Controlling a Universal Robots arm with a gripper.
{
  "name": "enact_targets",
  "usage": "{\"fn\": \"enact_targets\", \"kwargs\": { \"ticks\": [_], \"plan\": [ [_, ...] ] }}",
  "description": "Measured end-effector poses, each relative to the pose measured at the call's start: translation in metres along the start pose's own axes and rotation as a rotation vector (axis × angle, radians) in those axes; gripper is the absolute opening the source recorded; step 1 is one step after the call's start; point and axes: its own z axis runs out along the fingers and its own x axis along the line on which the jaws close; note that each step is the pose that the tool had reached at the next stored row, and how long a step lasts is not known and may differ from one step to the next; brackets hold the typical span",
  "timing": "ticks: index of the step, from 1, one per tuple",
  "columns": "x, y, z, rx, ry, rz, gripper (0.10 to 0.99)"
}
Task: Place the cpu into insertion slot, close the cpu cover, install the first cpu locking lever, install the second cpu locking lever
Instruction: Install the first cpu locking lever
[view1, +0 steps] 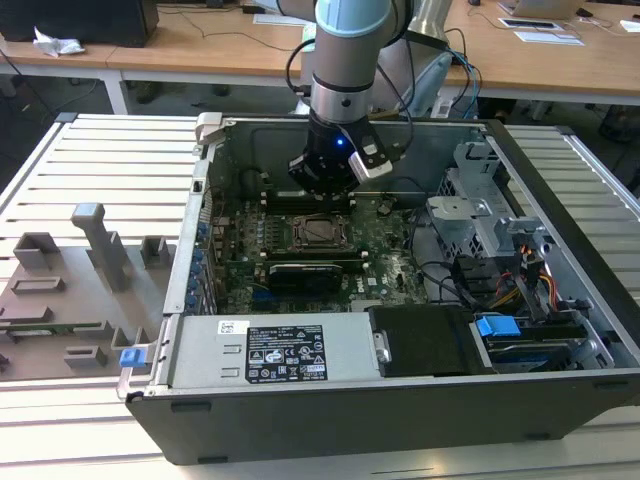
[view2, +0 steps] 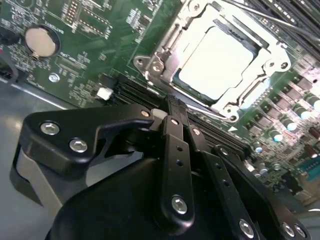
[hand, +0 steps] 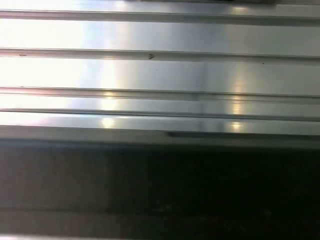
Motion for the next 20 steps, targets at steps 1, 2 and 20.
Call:
{"fn": "enact_targets", "kwargs": {
  "ticks": [1,2,20],
  "plan": [
    [-0.0015,-0.0001,0.0008,0.000,-0.0001,0.001,0.106],
    [-0.0023,-0.0001,0.0015,0.000,-0.0001,0.002,0.106],
    [-0.0054,-0.0042,0.0081,0.010,0.0001,0.007,0.106]
  ]
}}
